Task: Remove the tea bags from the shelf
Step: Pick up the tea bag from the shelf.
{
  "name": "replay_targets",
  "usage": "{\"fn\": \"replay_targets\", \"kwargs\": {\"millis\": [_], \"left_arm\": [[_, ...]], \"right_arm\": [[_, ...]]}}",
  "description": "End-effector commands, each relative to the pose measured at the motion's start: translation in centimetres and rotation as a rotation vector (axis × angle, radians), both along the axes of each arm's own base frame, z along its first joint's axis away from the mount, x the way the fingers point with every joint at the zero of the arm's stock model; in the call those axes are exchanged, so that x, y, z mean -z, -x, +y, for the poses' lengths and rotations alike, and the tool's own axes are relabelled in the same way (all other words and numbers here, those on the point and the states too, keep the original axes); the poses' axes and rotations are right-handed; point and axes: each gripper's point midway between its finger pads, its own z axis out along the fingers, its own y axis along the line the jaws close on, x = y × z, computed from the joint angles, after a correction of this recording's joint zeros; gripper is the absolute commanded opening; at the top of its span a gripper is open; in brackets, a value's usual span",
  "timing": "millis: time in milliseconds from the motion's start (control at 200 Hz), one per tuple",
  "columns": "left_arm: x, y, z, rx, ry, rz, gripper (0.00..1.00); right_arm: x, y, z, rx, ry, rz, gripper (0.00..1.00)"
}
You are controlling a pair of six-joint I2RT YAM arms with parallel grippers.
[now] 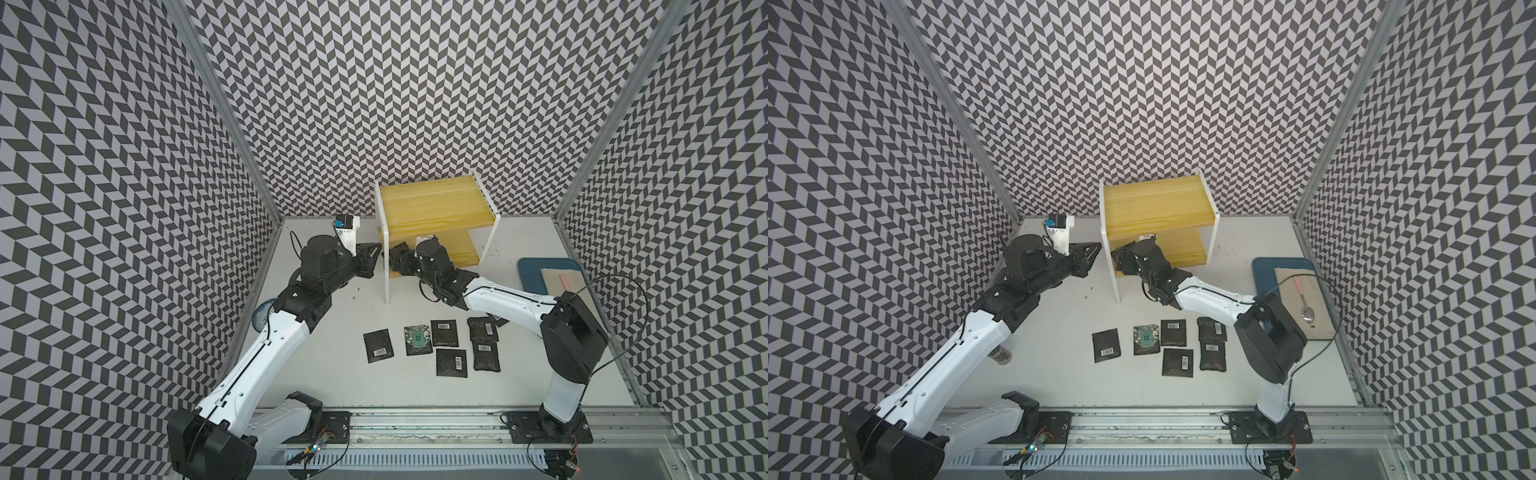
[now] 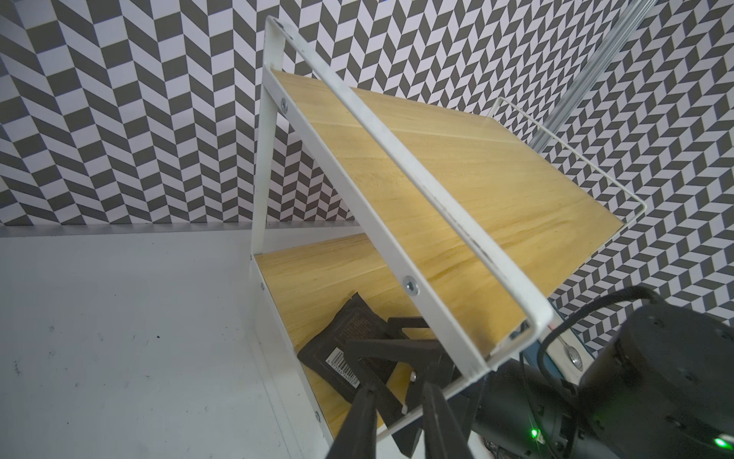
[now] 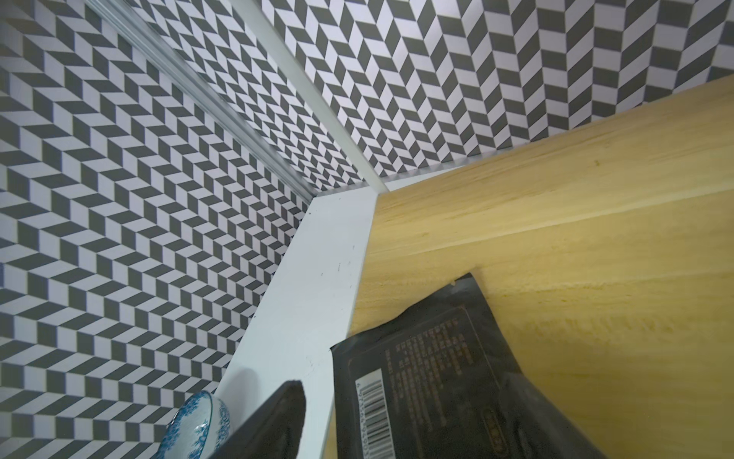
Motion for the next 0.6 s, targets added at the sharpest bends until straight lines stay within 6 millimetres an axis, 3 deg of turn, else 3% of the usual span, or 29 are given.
{"fn": "replay_targets", "kwargs": {"millis": [0,205,591], "left_arm": [[-0.3,0.1,0.5,-0.017,0.007,-0.013,0.24],[-0.4,0.2,0.8,-0.027,0.005,-0.012,0.26],[-3.2,0.6,2.3,-0.068,0.011,-0.049,0.43]], "right_arm": [[2.9,1.1,1.6,-0.069,-0.026,0.077,0.81],[2.3,0.9,1.1,-0.039,-0.052,0.072,0.81],[-2.2,1.6,-1.2,0.018,-0.112,-0.020,0.81]]}}
